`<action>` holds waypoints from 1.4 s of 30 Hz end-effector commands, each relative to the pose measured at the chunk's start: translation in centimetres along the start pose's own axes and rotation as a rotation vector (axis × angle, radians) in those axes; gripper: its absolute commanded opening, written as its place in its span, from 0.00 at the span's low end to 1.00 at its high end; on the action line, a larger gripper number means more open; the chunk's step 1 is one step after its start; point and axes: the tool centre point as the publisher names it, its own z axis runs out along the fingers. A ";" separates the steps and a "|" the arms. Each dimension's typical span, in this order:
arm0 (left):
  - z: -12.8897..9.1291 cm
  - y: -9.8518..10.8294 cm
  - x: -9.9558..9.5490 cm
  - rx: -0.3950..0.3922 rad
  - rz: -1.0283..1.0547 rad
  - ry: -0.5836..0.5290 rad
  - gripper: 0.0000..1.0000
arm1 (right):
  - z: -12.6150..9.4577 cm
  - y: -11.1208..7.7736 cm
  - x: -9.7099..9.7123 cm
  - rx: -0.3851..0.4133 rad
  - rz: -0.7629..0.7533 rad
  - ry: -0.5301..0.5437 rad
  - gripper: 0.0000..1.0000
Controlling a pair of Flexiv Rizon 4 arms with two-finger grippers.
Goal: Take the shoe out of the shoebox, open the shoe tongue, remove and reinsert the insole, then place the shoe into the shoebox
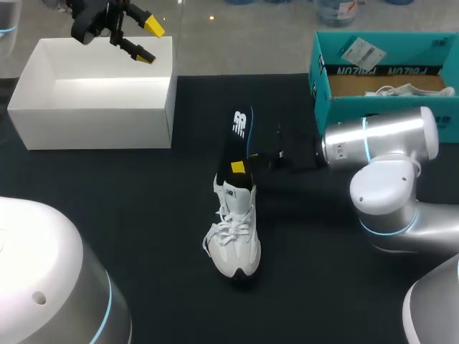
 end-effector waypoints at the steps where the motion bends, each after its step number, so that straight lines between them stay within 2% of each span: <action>1: -0.1 0.1 0.0 0.003 0.001 0.002 1.00 | 0.4 0.8 -0.7 0.053 0.004 -0.004 0.10; 2: -0.1 0.1 0.0 0.003 0.001 0.002 1.00 | 0.3 0.7 -0.8 0.057 0.008 -0.004 0.00; 10: -0.1 0.1 0.0 0.003 0.001 0.002 1.00 | -0.1 -0.8 -1.1 0.060 0.030 0.030 0.00; 19: -0.1 0.1 0.0 0.003 0.001 0.002 1.00 | 0.3 -2.3 0.0 0.084 0.054 0.060 0.00; 24: -0.1 0.1 0.0 0.003 0.001 0.002 1.00 | 0.8 -3.2 0.3 0.113 0.080 0.091 0.00; 27: -0.1 0.1 0.0 0.003 0.001 0.002 1.00 | 1.4 -3.7 0.4 0.165 0.101 0.117 0.00; 30: -0.1 0.1 0.0 0.003 0.001 0.002 1.00 | 1.5 -3.9 0.6 0.172 0.105 0.120 0.00; 32: -0.1 0.1 0.0 0.003 0.001 0.002 1.00 | 1.1 -3.5 0.8 0.166 0.094 0.103 0.45; 34: -0.1 0.1 0.0 0.003 0.001 0.002 1.00 | 0.8 -2.7 1.0 0.165 0.074 0.088 0.49; 35: -0.1 0.1 0.0 0.003 0.001 0.002 1.00 | 0.7 -2.3 1.1 0.169 0.065 0.076 0.62; 37: -0.1 0.1 0.0 0.003 0.001 0.002 1.00 | 0.4 -1.5 1.0 0.172 0.044 0.064 0.48; 39: -0.1 0.1 0.0 0.003 0.001 0.002 1.00 | 0.2 -0.7 0.8 0.173 0.028 0.054 0.47; 42: -0.1 0.1 0.0 0.003 0.001 0.002 1.00 | 0.2 0.1 0.1 0.184 0.016 0.046 0.37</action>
